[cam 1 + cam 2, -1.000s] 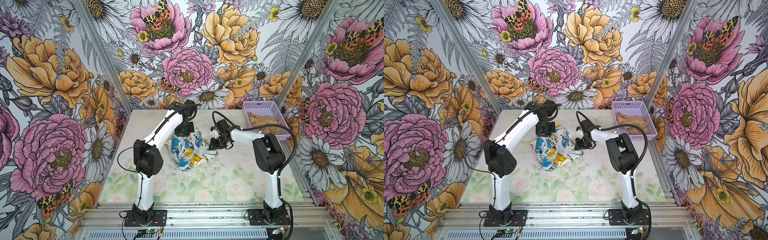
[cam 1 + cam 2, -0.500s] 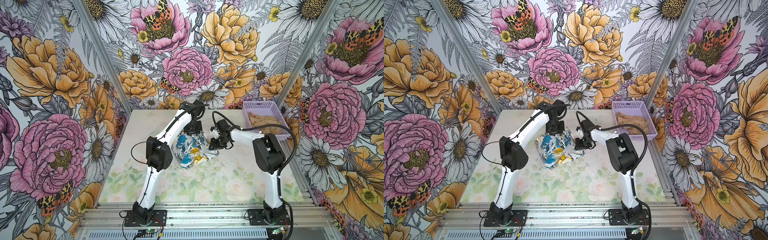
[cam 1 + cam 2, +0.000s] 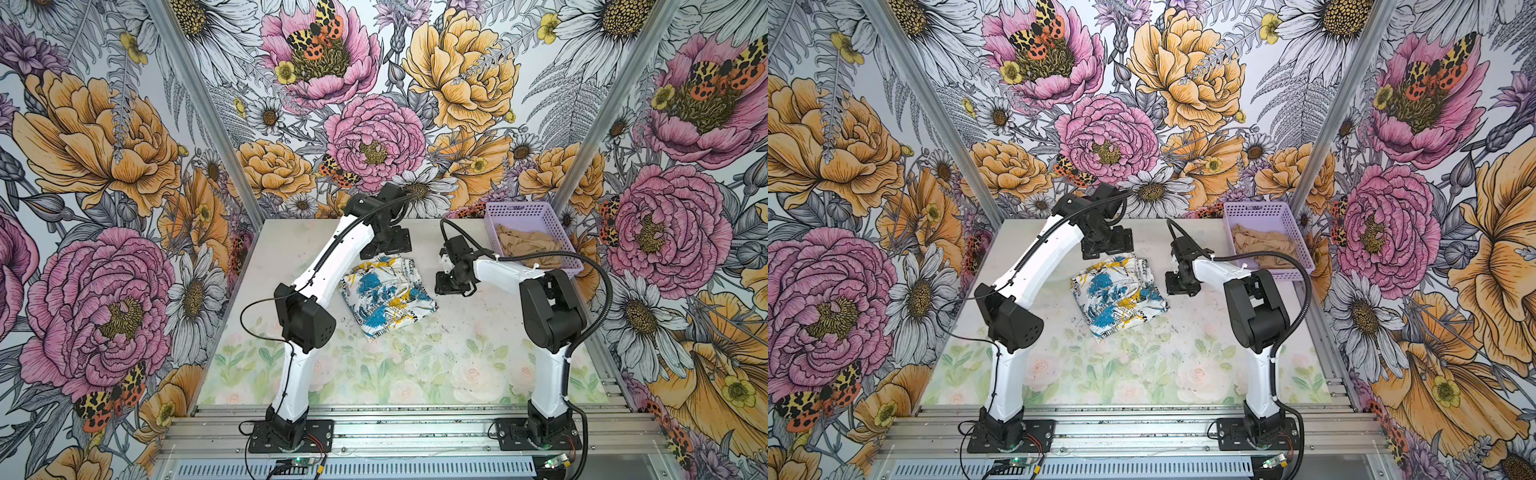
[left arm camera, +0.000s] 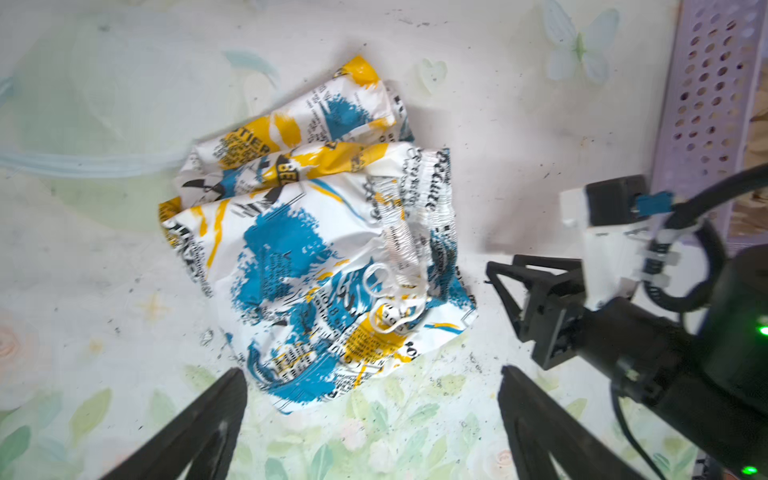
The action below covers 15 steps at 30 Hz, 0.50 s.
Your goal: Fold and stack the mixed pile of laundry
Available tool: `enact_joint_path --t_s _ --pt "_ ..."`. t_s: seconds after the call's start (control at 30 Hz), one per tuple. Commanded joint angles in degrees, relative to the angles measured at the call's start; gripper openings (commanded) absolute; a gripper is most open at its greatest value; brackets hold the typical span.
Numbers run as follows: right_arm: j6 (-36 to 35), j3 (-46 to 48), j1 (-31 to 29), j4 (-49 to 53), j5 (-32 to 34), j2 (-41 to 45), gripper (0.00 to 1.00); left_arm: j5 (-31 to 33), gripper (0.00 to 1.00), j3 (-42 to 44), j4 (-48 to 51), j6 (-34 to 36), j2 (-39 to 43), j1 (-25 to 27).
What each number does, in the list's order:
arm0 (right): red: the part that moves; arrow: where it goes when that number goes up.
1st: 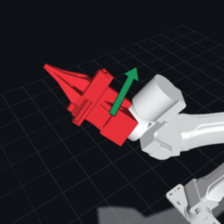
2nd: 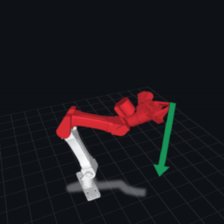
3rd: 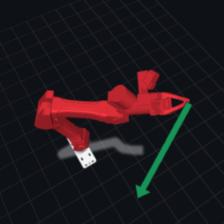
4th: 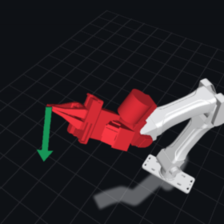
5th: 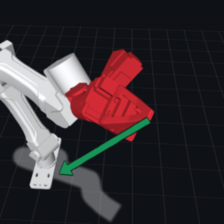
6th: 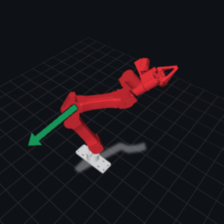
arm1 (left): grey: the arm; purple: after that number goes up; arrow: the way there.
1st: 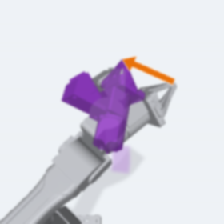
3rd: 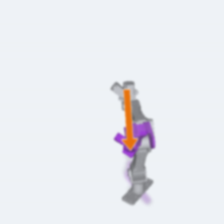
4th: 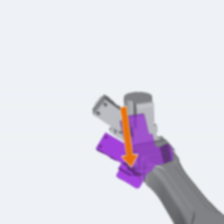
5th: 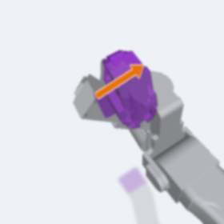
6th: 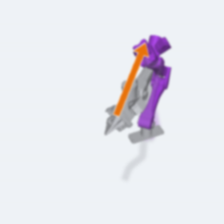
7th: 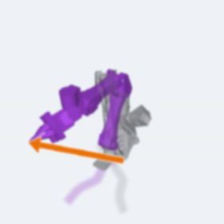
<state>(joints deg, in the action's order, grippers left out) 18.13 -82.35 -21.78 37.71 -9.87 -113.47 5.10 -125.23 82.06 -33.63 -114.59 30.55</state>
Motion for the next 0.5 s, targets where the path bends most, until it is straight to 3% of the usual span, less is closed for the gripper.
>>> enact_joint_path --t_s 0.0,0.2,0.47 --pt "-0.6 -2.6 -3.8 0.4 -2.1 3.7 0.46 1.7 0.96 13.3 -8.1 0.3 5.8 -2.5" --pt "-0.2 -8.2 -9.5 0.4 -4.3 1.7 0.49 -1.2 0.93 33.0 -20.5 -1.1 13.5 -5.2" --pt "-1.4 -13.8 -10.7 2.2 -3.5 -5.0 0.49 -2.1 0.89 43.1 -26.2 -1.3 15.6 -7.2"
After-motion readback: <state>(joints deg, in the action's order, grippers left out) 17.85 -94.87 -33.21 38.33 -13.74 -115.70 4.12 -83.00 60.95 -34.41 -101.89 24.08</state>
